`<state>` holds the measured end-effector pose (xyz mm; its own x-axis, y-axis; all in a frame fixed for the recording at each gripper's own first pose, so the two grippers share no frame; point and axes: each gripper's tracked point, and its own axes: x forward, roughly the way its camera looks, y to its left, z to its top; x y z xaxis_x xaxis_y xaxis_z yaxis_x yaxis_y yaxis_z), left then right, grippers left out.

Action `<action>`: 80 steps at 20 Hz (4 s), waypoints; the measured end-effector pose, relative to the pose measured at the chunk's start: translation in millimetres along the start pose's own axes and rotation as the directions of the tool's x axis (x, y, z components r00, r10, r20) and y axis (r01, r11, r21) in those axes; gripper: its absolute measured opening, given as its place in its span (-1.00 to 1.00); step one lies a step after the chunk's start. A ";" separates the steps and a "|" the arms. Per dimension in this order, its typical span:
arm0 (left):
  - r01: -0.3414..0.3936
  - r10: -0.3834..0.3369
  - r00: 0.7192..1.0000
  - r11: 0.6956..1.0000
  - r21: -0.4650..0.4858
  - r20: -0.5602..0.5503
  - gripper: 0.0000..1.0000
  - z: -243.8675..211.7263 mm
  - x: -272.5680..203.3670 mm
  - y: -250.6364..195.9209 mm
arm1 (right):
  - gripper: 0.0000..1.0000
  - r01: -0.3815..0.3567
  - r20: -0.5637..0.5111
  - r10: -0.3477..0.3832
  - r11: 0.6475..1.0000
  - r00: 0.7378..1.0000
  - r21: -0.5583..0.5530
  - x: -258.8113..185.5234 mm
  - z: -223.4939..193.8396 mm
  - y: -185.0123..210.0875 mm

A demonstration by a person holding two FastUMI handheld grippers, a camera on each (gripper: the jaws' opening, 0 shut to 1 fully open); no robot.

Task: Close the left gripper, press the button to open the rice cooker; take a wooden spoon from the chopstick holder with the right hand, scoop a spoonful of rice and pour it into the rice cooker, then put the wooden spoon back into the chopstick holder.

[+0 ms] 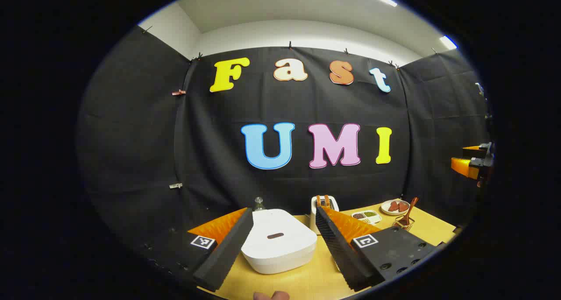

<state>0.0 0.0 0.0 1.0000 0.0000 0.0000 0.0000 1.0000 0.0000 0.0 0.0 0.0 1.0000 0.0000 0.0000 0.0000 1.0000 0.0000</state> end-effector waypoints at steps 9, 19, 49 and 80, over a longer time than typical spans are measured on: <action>-0.004 0.004 1.000 1.000 -0.005 0.019 0.96 8.3 -2.5 6.3 | 0.94 -0.005 0.030 0.006 0.999 1.000 -0.032 3.3 16.4 11.8; -0.014 0.014 1.000 1.000 -0.006 0.011 0.96 4.7 -2.9 12.8 | 0.94 0.003 0.029 -0.002 0.999 1.000 -0.040 3.8 16.5 14.1; 0.394 -0.379 0.813 0.917 -0.060 -0.442 -0.87 -78.5 138.5 5.2 | 0.94 0.067 -0.015 -0.068 0.995 0.998 -0.072 -2.6 2.4 3.7; 0.303 -0.053 0.860 0.853 0.425 -0.508 -0.84 -88.4 246.0 61.6 | 0.94 0.171 -0.055 -0.177 0.981 0.983 -0.094 -48.5 -13.0 -40.8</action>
<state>246.0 61.6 -88.4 0.8597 -0.0527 -0.5080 0.3033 0.8530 0.4247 -48.5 -40.8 -13.0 0.9828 -0.1766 -0.0547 0.1710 0.9808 -0.0938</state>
